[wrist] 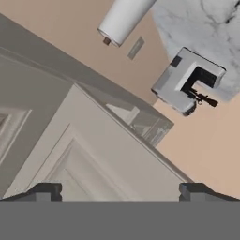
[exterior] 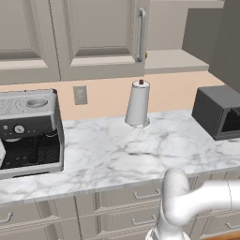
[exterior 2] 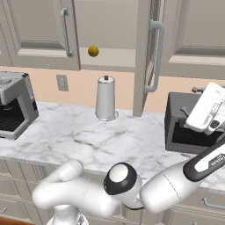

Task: Pick the lemon from the counter and place it in the cabinet. Then close the cabinet.

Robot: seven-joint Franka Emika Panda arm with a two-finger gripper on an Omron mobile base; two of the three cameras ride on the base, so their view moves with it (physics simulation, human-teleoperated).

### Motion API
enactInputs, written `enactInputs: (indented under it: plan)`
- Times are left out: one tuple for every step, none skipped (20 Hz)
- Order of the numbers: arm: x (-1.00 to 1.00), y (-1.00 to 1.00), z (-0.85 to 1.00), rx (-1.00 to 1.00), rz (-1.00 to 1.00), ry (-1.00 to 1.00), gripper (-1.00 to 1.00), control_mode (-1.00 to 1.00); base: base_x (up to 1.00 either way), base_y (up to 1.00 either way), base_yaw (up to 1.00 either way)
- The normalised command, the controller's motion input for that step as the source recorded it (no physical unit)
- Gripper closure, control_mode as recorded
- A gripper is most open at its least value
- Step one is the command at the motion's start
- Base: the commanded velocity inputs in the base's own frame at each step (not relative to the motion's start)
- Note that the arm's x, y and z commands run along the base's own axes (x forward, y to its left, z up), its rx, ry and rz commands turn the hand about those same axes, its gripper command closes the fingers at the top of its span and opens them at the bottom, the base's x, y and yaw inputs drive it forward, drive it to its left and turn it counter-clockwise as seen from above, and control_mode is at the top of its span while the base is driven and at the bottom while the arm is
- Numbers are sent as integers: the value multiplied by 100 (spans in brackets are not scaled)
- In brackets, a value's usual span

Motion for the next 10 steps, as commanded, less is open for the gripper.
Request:
enactInputs:
  plan:
    - [13,56,0,-6,0,-11,-100,-100,0,0,0]
    - [9,67,0,-8,0,-15,-100,-100,0,0,0]
    - [4,79,0,-10,0,-17,-100,-100,0,0,0]
    - [0,89,0,-13,0,-21,-100,-100,0,0,0]
    - [0,100,0,-15,-2,-26,-100,-100,0,0,0]
    - [0,100,0,-16,-3,-27,-100,-100,0,0,0]
    - [0,100,2,-17,-3,-24,-100,-100,0,0,0]
    - [0,100,6,-16,-4,-21,-100,-100,0,0,0]
    - [0,99,4,-16,-4,-19,-100,-100,0,0,0]
    - [0,91,6,-14,-4,-19,-100,-100,0,0,0]
